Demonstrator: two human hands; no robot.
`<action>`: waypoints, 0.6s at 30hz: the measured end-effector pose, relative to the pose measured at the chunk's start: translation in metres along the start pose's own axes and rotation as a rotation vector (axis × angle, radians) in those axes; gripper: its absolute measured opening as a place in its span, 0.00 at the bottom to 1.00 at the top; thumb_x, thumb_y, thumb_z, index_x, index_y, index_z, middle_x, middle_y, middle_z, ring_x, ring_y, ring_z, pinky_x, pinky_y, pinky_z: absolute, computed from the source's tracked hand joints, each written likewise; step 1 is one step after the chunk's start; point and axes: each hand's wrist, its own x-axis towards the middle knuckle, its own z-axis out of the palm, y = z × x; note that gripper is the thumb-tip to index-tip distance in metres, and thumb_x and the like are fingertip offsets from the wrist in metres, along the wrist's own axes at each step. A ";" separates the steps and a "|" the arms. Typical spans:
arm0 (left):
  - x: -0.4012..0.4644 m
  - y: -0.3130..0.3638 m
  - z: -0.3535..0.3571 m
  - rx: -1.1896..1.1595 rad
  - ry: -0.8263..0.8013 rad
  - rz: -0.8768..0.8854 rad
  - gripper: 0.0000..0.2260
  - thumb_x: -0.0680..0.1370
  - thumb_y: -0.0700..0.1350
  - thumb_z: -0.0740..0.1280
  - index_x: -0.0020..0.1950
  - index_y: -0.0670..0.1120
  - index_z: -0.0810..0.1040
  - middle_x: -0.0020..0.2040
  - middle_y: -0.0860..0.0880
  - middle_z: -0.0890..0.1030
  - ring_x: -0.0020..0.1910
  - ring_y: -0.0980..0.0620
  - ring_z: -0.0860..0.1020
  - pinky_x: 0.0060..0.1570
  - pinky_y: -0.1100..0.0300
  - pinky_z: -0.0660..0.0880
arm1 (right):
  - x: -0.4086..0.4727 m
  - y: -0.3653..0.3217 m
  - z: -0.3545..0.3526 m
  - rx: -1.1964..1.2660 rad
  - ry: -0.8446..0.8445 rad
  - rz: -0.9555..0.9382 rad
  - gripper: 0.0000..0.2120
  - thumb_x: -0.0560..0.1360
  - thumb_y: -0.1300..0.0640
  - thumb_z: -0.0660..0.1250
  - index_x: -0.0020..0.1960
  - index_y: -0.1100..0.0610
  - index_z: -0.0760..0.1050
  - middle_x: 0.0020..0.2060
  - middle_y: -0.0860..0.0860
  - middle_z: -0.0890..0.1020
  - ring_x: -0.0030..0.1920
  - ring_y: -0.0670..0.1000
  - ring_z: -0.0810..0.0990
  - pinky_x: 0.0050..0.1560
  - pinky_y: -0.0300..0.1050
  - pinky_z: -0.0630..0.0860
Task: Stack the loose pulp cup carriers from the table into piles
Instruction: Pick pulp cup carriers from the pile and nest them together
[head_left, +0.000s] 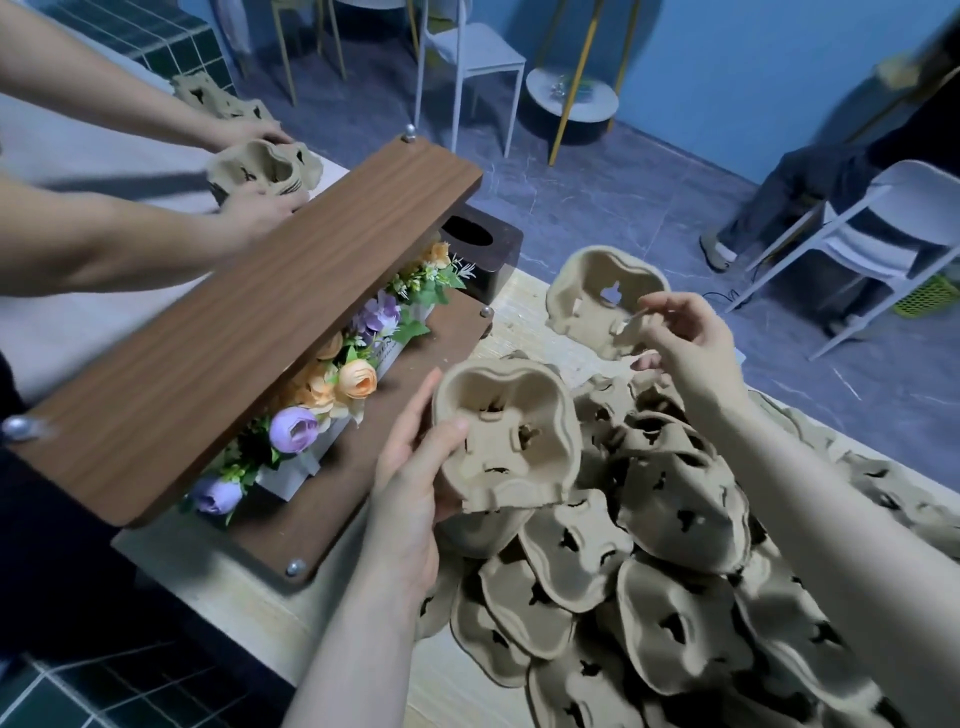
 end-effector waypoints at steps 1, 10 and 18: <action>-0.001 0.000 0.002 0.009 -0.004 -0.002 0.20 0.76 0.42 0.68 0.65 0.60 0.78 0.53 0.57 0.86 0.47 0.59 0.83 0.43 0.59 0.76 | -0.014 -0.008 -0.004 0.080 -0.039 -0.026 0.12 0.78 0.70 0.62 0.52 0.54 0.75 0.38 0.49 0.80 0.29 0.45 0.76 0.34 0.39 0.76; -0.017 -0.005 0.002 0.055 -0.043 -0.015 0.17 0.79 0.46 0.65 0.67 0.60 0.76 0.56 0.56 0.85 0.54 0.54 0.83 0.42 0.54 0.79 | -0.103 -0.030 -0.013 0.152 -0.443 -0.048 0.17 0.75 0.72 0.65 0.61 0.59 0.74 0.35 0.47 0.74 0.32 0.44 0.72 0.33 0.35 0.72; -0.031 -0.014 -0.016 -0.008 0.016 0.004 0.13 0.82 0.43 0.61 0.58 0.58 0.80 0.59 0.54 0.84 0.60 0.51 0.81 0.50 0.53 0.81 | -0.136 -0.032 0.006 0.141 -0.581 -0.006 0.20 0.73 0.68 0.65 0.64 0.61 0.72 0.36 0.52 0.71 0.31 0.42 0.69 0.30 0.30 0.68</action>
